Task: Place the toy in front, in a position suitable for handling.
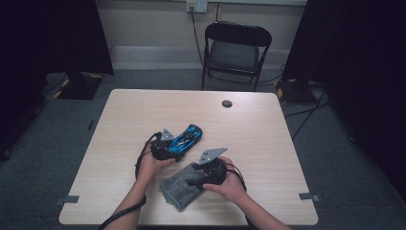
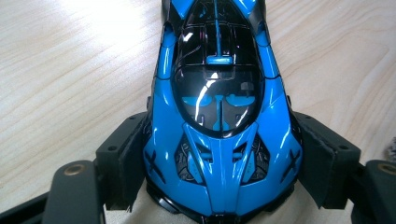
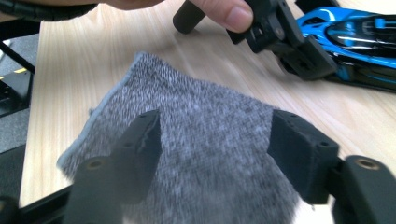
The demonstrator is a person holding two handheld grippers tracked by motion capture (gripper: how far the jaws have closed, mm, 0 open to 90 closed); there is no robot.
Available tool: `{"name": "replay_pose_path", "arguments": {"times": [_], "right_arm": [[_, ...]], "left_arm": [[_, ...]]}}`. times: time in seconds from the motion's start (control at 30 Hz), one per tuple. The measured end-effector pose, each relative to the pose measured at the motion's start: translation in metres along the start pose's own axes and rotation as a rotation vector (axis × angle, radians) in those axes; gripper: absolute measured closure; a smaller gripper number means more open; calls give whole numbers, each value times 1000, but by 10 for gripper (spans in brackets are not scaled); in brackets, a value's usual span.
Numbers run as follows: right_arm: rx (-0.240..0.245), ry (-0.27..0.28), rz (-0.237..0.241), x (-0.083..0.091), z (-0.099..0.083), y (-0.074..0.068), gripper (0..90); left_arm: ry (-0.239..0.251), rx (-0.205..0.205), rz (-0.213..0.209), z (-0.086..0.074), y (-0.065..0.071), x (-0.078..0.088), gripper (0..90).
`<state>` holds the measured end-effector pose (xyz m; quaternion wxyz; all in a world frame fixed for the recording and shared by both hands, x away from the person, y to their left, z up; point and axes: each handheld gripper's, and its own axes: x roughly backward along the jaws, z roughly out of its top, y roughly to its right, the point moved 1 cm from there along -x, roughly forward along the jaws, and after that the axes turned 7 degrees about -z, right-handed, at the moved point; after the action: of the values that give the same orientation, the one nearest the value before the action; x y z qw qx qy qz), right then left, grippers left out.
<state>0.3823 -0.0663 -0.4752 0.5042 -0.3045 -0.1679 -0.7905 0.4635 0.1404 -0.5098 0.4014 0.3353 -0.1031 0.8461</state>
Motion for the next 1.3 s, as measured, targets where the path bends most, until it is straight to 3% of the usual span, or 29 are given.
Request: {"name": "replay_pose_path", "arguments": {"times": [0.1,0.13,0.17,0.4,0.7,0.87,0.9,0.93,0.97,1.03,1.1,1.3], "right_arm": [[45,-70,9,-13,-2,-5,261],[45,-70,9,-13,-2,-5,261],[103,-99,0,-18,-9,-9,241],[127,-77,-44,-21,-17,-13,321],[98,-71,-106,-17,-17,-8,698],[54,-65,-113,-15,-17,-7,735],[8,-49,-103,-12,-18,-4,742],[8,-49,-103,-12,-18,-4,742],[-36,-34,-99,-8,-18,0,744],[-38,-24,-111,-1,-16,5,745],[-75,-16,-112,5,-15,11,745],[-88,-15,-141,22,-10,29,745]], "left_arm": [[-6,-8,2,0,0,0,258],[-6,-7,2,0,0,0,258],[-6,-7,2,0,0,1,258],[-7,-8,5,0,0,1,259],[-8,-7,10,0,0,1,259],[-1,-1,11,0,0,0,259],[-1,0,10,0,1,0,259],[-1,0,10,0,1,0,259],[0,3,8,0,1,0,259],[0,2,8,0,1,0,259],[0,3,8,0,1,0,259],[0,1,10,0,0,0,259]]}}
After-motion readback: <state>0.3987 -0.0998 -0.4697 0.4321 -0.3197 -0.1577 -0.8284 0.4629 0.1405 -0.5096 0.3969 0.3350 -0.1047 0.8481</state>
